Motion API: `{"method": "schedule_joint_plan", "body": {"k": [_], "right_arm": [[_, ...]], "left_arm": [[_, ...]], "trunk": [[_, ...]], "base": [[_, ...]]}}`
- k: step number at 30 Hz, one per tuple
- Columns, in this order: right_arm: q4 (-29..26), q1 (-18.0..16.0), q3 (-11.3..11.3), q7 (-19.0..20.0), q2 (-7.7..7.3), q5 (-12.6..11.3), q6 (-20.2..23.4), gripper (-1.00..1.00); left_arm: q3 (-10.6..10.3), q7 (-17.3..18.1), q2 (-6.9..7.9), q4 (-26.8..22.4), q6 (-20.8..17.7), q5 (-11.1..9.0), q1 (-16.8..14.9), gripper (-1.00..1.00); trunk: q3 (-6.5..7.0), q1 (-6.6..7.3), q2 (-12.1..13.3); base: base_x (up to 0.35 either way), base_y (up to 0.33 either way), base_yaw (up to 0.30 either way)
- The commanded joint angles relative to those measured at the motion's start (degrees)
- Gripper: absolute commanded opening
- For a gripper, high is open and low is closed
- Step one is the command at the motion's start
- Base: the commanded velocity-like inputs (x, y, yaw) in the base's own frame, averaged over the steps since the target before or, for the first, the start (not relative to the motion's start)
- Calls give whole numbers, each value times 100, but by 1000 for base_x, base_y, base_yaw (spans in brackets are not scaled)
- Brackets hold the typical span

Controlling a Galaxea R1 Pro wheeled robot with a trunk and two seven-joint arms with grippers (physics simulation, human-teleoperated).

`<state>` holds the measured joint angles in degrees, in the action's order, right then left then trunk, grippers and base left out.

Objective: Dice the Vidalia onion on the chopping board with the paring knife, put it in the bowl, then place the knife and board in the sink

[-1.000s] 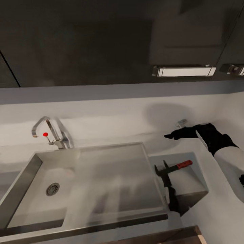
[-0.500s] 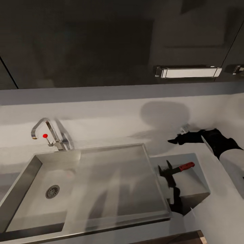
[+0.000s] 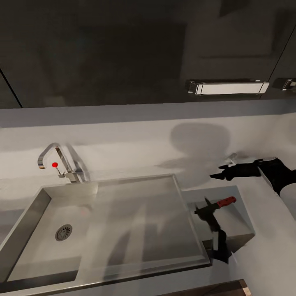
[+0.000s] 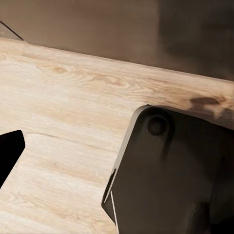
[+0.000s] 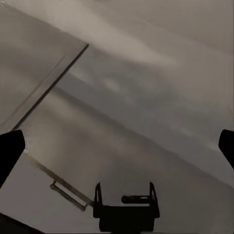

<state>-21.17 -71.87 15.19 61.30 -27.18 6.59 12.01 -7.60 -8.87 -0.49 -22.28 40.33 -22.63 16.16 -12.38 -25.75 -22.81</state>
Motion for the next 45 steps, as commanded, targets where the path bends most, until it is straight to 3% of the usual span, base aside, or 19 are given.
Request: {"method": "schedule_joint_plan", "body": {"k": [1, 7, 8, 14, 24, 28, 32, 45], "right_arm": [[-11, -3, -6, 178, -42, 16, 9, 100], [-10, -3, -7, 672, -193, 17, -294, 100], [-13, -3, -10, 875, -281, 17, -382, 100], [-31, -3, -23, 1434, -468, 18, -481, 100], [-20, -3, -5, 1597, -545, 31, -719, 100], [-16, -3, -5, 1636, -583, 219, -765, 100], [-1, -3, -3, 1838, -623, 551, -992, 100], [318, -3, 6, 1861, -622, 1134, -1470, 100]], "left_arm": [[-49, -60, 3, -9, 10, -14, 1, 100], [-49, -60, 2, -5, 10, -18, 1, 100], [-49, -60, -1, -5, 10, -18, 1, 100], [-49, -56, -2, -5, 10, -16, 1, 100], [-49, -57, -4, -4, 10, -17, 1, 100], [-49, -57, -4, 2, 3, -20, 1, 100], [-49, -57, -4, 36, 1, -18, 1, 100], [-42, -53, -38, 74, 1, -17, 1, 100]], "trunk": [[-10, -4, -11], [-10, -4, -11], [-10, -4, -11], [-10, -4, -11], [-10, -4, -11], [-10, -4, -11], [-10, -4, -11], [-10, -4, -11]], "base": [[0, 0, 0], [0, 0, 0], [0, 0, 0], [0, 0, 0], [0, 0, 0], [0, 0, 0], [0, 0, 0], [0, 0, 0]]}}
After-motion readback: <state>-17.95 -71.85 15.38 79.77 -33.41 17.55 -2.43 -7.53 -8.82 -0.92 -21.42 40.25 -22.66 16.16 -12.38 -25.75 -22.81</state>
